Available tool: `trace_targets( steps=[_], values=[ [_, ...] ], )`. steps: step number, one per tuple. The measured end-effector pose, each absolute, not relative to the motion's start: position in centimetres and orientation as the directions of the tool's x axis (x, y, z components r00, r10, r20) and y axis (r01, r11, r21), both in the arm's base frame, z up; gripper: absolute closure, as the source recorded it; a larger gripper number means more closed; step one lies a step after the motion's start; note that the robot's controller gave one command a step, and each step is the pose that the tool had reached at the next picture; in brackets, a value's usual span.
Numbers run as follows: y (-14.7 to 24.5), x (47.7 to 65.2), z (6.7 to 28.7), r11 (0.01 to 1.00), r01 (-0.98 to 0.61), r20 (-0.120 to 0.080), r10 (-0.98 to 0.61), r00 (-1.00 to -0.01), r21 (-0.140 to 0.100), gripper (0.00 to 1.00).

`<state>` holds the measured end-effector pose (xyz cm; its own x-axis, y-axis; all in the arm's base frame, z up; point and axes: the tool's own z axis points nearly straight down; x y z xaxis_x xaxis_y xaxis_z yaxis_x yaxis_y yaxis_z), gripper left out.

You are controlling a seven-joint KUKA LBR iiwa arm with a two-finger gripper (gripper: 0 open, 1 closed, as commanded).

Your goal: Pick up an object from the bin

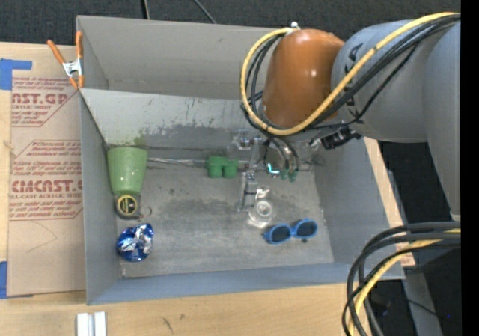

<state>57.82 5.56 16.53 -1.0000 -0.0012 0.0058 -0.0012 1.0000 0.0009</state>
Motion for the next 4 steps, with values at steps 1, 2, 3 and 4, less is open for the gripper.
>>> trace_targets(
  steps=[1, 2, 3, 4],
  values=[
    [5.1, 55.8, 6.7, 0.980, 0.200, 0.005, 0.200, -0.980, 0.000, 0.00],
    [18.3, 53.6, 10.1, 0.982, 0.190, -0.001, 0.190, -0.982, 0.005, 0.00],
    [24.4, 49.2, 9.9, 0.968, -0.250, 0.000, -0.250, -0.968, 0.002, 0.00],
    [24.1, 49.4, 6.9, 0.983, -0.181, -0.001, -0.181, -0.983, 0.001, 0.00]
  ],
)
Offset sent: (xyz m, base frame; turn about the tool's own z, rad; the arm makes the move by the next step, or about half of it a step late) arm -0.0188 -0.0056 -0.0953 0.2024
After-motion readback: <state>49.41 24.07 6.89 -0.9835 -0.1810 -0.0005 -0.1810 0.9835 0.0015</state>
